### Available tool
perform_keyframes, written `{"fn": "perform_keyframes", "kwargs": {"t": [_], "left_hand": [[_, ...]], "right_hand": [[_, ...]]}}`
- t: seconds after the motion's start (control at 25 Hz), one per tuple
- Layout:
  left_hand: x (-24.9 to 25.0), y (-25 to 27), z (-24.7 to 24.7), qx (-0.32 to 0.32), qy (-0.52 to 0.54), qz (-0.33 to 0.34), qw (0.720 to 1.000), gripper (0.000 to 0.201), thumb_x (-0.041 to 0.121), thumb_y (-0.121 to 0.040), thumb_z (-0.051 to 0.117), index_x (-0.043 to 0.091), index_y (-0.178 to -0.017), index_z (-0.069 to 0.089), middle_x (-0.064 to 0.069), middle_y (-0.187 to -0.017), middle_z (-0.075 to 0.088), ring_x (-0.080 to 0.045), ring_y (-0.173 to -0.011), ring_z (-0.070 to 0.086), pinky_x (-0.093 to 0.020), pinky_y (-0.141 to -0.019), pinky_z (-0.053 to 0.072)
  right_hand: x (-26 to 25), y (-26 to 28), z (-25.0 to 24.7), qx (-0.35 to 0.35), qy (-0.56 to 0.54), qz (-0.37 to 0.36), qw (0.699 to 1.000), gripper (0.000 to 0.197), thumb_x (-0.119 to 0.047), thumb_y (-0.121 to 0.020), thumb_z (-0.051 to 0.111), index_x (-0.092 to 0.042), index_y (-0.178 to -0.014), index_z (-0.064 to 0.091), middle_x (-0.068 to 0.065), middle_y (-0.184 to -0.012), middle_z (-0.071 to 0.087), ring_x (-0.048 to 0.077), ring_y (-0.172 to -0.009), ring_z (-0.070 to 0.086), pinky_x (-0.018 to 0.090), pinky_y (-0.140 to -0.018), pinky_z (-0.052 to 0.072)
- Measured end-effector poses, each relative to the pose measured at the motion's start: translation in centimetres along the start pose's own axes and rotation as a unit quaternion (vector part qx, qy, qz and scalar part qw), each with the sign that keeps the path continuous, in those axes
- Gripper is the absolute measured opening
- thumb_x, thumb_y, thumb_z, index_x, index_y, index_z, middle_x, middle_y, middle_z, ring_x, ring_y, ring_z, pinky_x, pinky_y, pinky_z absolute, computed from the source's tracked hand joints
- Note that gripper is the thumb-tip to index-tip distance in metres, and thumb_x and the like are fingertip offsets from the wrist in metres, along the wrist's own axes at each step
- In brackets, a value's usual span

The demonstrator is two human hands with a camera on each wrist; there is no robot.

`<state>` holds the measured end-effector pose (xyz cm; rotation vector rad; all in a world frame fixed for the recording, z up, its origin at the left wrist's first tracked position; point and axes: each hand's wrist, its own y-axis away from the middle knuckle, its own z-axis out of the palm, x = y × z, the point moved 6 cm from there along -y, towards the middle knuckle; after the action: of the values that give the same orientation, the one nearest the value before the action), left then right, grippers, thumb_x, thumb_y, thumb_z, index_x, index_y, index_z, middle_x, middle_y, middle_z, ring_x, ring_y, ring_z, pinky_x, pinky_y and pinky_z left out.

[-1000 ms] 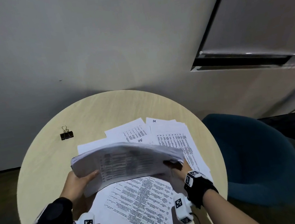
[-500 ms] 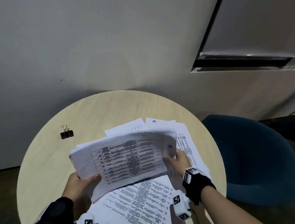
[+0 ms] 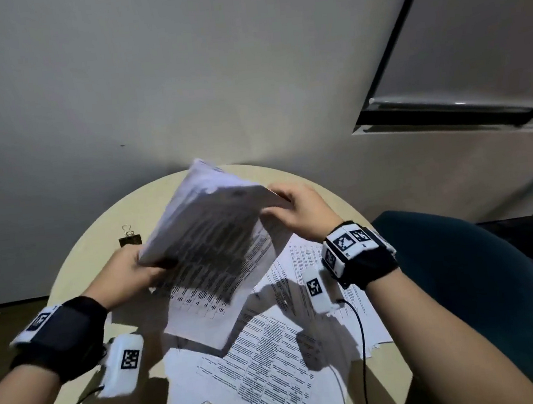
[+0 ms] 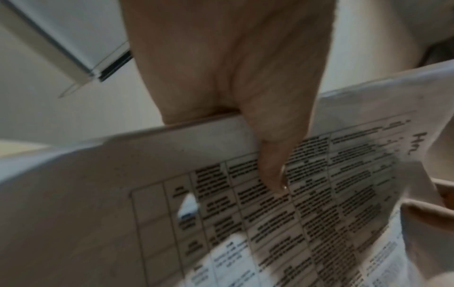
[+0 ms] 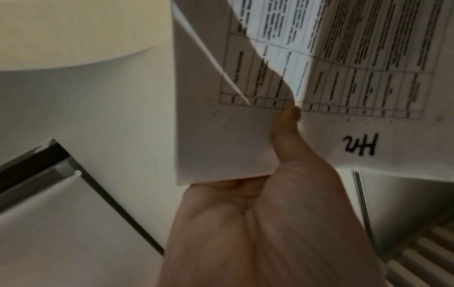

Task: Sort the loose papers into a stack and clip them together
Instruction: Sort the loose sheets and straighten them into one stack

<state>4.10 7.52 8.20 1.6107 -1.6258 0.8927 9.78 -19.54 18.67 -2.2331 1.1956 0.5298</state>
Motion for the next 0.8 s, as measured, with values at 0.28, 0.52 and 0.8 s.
{"fn": "perform_keyframes", "kwargs": {"t": [0.28,0.52,0.8], "left_hand": [[-12.5,5.2,0.8,0.125,0.116,-0.282,0.944,0.032,0.020,-0.083,0.073,-0.009,-0.077,0.063,-0.017,-0.065,0.059,-0.022,-0.059,0.050,-0.032,-0.059,0.038],[-19.6,11.5,3.4,0.121,0.157,-0.432,0.880,0.028,0.012,-0.084,0.071,-0.004,-0.068,0.055,-0.016,-0.054,0.054,-0.021,-0.050,0.045,-0.031,-0.055,0.038],[-20.8,11.8,4.4,0.129,0.192,-0.467,0.853,0.030,0.017,-0.086,0.069,0.002,-0.070,0.049,-0.010,-0.054,0.045,-0.017,-0.048,0.036,-0.030,-0.054,0.029]], "right_hand": [[9.1,4.7,6.9,0.001,-0.109,0.291,0.951,0.040,-0.031,-0.089,0.065,-0.015,-0.124,0.054,-0.001,-0.114,0.061,0.015,-0.097,0.059,0.030,-0.079,0.054],[14.7,16.3,15.8,-0.213,0.028,0.402,0.890,0.100,-0.040,-0.058,0.081,-0.028,-0.143,0.030,-0.001,-0.140,0.037,0.022,-0.128,0.043,0.035,-0.101,0.045],[15.3,15.7,16.5,-0.314,0.051,0.381,0.868,0.033,-0.030,-0.079,0.071,-0.012,-0.105,0.065,0.005,-0.093,0.065,0.023,-0.082,0.065,0.028,-0.071,0.049]]}}
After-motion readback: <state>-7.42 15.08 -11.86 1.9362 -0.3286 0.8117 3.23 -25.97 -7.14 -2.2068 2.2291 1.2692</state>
